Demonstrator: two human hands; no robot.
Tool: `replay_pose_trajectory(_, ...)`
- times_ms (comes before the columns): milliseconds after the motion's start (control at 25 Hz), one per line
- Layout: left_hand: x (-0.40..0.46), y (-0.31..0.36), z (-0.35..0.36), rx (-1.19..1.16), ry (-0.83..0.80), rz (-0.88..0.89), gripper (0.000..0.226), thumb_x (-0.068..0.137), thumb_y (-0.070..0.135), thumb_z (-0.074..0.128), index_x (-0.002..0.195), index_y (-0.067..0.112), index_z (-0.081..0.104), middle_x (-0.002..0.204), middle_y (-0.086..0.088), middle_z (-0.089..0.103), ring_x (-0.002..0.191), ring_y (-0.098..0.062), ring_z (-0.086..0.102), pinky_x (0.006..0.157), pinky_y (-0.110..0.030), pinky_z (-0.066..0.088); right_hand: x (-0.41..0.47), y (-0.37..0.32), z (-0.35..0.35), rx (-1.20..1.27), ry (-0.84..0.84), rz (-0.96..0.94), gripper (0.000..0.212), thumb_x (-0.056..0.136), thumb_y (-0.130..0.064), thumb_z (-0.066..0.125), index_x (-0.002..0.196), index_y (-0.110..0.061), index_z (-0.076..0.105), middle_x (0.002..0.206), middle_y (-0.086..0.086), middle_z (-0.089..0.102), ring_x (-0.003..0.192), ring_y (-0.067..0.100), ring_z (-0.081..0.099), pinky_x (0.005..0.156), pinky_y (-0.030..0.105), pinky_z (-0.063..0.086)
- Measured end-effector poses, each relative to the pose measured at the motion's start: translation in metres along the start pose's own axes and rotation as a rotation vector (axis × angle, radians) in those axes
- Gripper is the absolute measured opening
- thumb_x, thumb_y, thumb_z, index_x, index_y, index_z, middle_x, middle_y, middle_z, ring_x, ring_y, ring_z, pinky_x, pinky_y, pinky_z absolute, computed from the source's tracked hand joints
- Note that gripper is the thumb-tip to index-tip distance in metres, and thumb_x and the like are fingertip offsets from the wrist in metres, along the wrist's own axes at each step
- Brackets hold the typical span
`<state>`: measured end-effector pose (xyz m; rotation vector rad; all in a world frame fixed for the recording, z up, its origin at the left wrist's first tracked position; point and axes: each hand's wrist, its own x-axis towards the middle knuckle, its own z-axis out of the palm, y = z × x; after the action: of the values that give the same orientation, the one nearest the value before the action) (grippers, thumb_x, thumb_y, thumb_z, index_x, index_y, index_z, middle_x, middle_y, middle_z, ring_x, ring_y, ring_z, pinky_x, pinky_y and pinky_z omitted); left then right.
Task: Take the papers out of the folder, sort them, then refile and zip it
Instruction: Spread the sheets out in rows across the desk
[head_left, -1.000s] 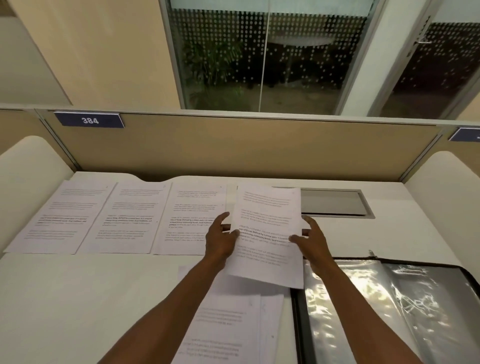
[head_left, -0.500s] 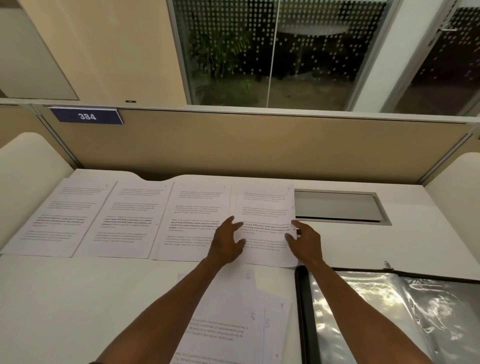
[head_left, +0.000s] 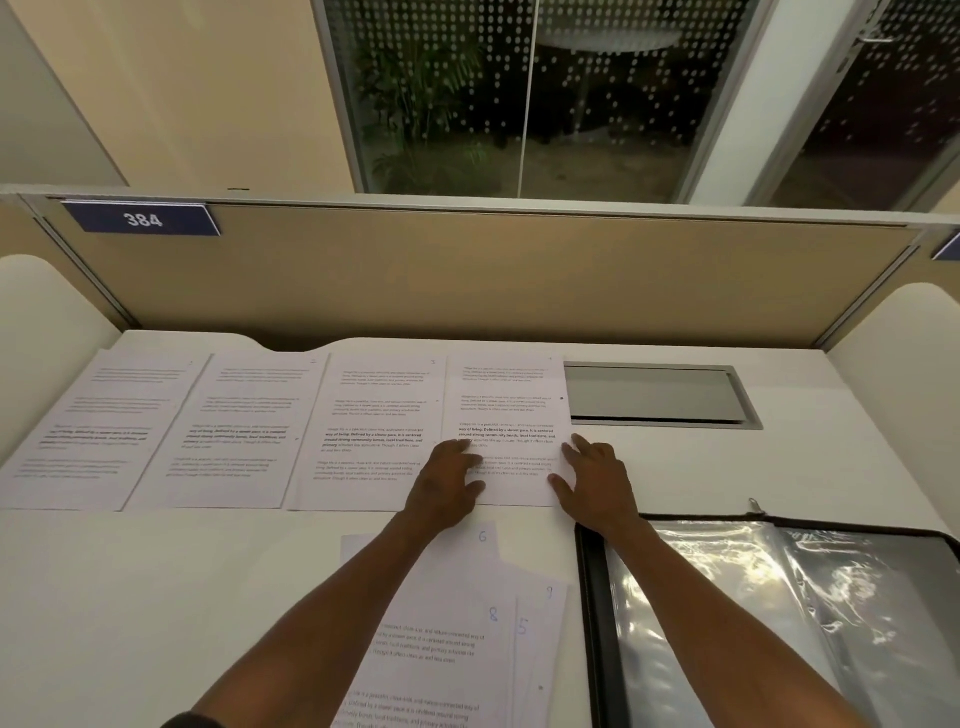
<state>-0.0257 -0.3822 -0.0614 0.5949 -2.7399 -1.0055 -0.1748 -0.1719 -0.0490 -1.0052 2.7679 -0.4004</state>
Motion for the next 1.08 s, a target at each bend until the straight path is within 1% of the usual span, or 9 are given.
replay_pose_trajectory(80,-0.001,-0.001,0.003,0.003,0.023,0.016,0.042,0.082,0.026,0.07,0.117,0.003,0.069,0.136,-0.016,0.058,0.131,-0.033,0.05,0.107,-0.042,0.042,-0.001,0.003,0.0,-0.032,-0.021,-0.012,0.068,0.093,-0.052,0.05,0.147,-0.011,0.048,0.158,0.009,0.04,0.138,0.033,0.04,0.103,0.044,0.041)
replay_pose_trajectory(200,-0.002,-0.002,0.003,-0.004,0.025,0.022,0.045,0.081,0.03,0.066,0.118,0.004,0.07,0.137,-0.016,0.057,0.132,-0.033,0.05,0.108,-0.043,0.041,-0.001,0.005,0.001,-0.014,-0.015,-0.019,0.063,0.098,-0.046,0.054,0.15,-0.012,0.043,0.16,0.008,0.035,0.141,0.031,0.036,0.108,0.044,0.038)
replay_pose_trajectory(400,-0.008,-0.003,0.008,0.009,0.036,0.061,0.04,0.088,0.02,0.073,0.125,0.008,0.066,0.145,-0.012,0.051,0.14,-0.028,0.04,0.116,-0.035,0.029,-0.017,0.008,0.004,0.298,0.134,0.091,0.053,0.098,-0.035,0.06,0.145,-0.013,0.051,0.156,0.011,0.041,0.142,0.031,0.037,0.115,0.042,0.033)
replay_pose_trajectory(560,-0.016,-0.006,0.015,0.02,0.046,0.09,0.041,0.088,0.019,0.072,0.126,0.007,0.066,0.145,-0.013,0.051,0.141,-0.029,0.04,0.116,-0.034,0.028,-0.034,0.012,0.021,0.177,0.086,-0.033,0.055,0.095,-0.042,0.059,0.142,-0.013,0.056,0.154,0.015,0.044,0.142,0.037,0.039,0.115,0.046,0.033)
replay_pose_trajectory(680,-0.015,-0.005,0.014,0.028,0.07,0.102,0.041,0.089,0.02,0.071,0.127,0.008,0.065,0.147,-0.013,0.05,0.143,-0.028,0.037,0.117,-0.034,0.026,-0.035,0.011,0.02,0.233,0.077,0.0,0.057,0.097,-0.039,0.062,0.148,-0.017,0.049,0.157,0.013,0.039,0.146,0.031,0.033,0.118,0.04,0.027)
replay_pose_trajectory(800,-0.024,0.007,0.008,-0.008,0.128,0.109,0.039,0.088,0.025,0.07,0.124,0.011,0.067,0.143,-0.01,0.055,0.139,-0.026,0.042,0.115,-0.037,0.034,-0.045,0.001,0.005,0.334,0.177,0.049,0.051,0.096,-0.036,0.065,0.143,-0.018,0.055,0.154,0.008,0.043,0.144,0.025,0.036,0.113,0.029,0.03)
replay_pose_trajectory(880,-0.049,0.018,0.006,-0.079,0.199,0.099,0.035,0.088,0.032,0.068,0.119,0.016,0.07,0.134,-0.004,0.061,0.133,-0.016,0.046,0.112,-0.023,0.031,-0.069,-0.013,-0.004,0.436,0.304,0.078,0.04,0.093,-0.029,0.07,0.131,-0.019,0.064,0.141,0.003,0.056,0.131,0.02,0.05,0.103,0.019,0.038)
replay_pose_trajectory(960,-0.091,0.027,0.006,-0.152,0.26,0.081,0.033,0.088,0.04,0.065,0.114,0.02,0.072,0.124,0.003,0.066,0.126,-0.006,0.048,0.109,-0.011,0.028,-0.109,-0.027,-0.009,0.528,0.407,0.088,0.027,0.09,-0.022,0.073,0.117,-0.02,0.07,0.115,-0.005,0.067,0.103,0.01,0.063,0.087,0.024,0.052)
replay_pose_trajectory(1080,-0.172,0.03,0.01,-0.176,0.296,-0.007,0.027,0.085,0.039,0.067,0.109,0.027,0.072,0.12,0.013,0.065,0.125,-0.001,0.048,0.108,-0.013,0.032,-0.187,-0.045,0.002,0.628,0.405,0.203,0.027,0.083,-0.016,0.08,0.105,-0.028,0.071,0.085,-0.013,0.066,0.071,0.005,0.065,0.068,0.024,0.056)
